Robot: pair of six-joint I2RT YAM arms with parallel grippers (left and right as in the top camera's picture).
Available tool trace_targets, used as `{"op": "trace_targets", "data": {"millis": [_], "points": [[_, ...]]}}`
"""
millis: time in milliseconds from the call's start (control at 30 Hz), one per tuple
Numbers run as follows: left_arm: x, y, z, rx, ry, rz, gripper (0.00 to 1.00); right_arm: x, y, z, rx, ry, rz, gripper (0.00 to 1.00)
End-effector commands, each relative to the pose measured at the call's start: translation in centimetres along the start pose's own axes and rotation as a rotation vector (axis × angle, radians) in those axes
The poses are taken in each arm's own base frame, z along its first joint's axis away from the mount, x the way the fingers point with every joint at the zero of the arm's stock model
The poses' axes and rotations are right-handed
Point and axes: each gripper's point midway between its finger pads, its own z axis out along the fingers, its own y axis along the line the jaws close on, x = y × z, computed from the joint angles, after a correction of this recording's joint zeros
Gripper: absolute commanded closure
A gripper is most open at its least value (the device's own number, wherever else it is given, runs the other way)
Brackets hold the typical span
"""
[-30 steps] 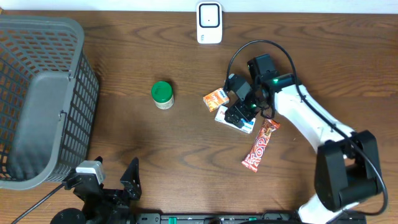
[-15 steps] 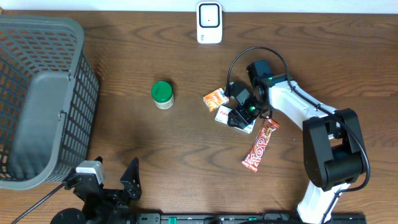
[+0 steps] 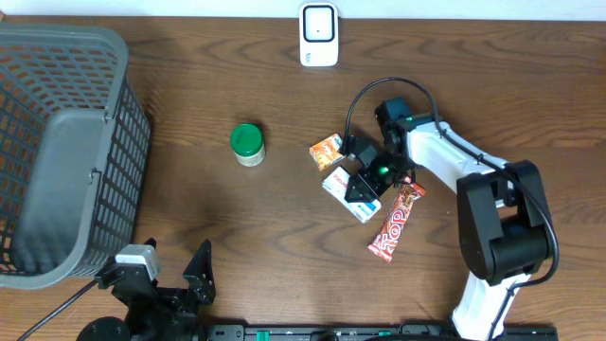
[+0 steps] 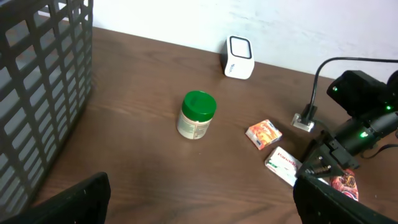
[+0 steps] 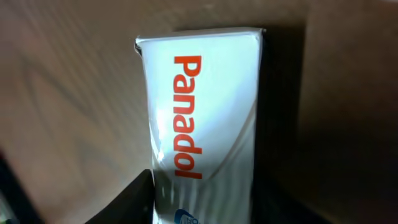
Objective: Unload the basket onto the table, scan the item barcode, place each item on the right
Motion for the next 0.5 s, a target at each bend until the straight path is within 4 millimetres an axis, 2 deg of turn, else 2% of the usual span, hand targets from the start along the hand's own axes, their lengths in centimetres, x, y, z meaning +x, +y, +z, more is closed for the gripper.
{"op": "trace_targets", "data": {"millis": [0, 167, 467], "points": [[0.1, -0.3, 0.0, 0.016, 0.005, 0.003, 0.06, -1.7, 1.4, -0.7, -0.081, -0.054, -0.01, 0.59], [0.1, -0.3, 0.0, 0.016, 0.005, 0.003, 0.06, -1.7, 2.0, -0.9, -0.113, -0.056, 0.001, 0.67], [0.1, -0.3, 0.0, 0.016, 0.005, 0.003, 0.06, -3.0, 4.4, -2.3, -0.235, -0.097, 0.014, 0.64]]}}
